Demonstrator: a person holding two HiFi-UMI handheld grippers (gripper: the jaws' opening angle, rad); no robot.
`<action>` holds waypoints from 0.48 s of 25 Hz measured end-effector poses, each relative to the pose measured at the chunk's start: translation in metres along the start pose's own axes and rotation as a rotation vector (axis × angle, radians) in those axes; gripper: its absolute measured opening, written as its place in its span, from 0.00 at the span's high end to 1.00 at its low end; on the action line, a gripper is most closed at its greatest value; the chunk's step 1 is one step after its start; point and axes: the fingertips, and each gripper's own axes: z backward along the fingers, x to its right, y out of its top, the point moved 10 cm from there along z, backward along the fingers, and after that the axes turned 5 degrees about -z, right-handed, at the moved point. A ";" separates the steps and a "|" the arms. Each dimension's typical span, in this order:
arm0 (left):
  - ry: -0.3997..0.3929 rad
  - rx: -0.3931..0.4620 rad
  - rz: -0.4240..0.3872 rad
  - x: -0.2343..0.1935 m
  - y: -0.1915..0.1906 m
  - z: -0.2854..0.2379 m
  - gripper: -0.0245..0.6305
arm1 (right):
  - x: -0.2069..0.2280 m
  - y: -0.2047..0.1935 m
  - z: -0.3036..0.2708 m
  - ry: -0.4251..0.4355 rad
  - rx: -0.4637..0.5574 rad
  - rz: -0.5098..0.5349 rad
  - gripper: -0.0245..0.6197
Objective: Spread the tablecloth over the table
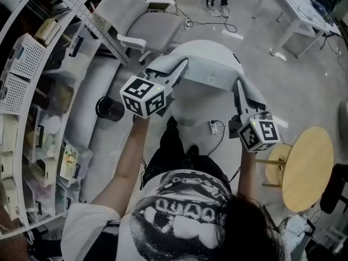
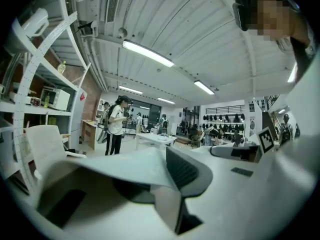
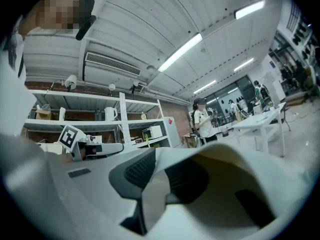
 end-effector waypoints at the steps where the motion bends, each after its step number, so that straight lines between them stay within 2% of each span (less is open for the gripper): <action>1: -0.011 0.004 -0.012 -0.006 0.005 -0.008 0.86 | 0.003 0.004 -0.006 -0.005 0.007 0.009 0.87; 8: -0.107 0.022 -0.074 -0.050 0.030 -0.074 0.85 | 0.028 0.030 -0.050 -0.080 0.034 0.053 0.87; 12: -0.168 0.023 -0.078 -0.091 0.036 -0.122 0.85 | 0.044 0.040 -0.091 -0.144 0.033 0.095 0.87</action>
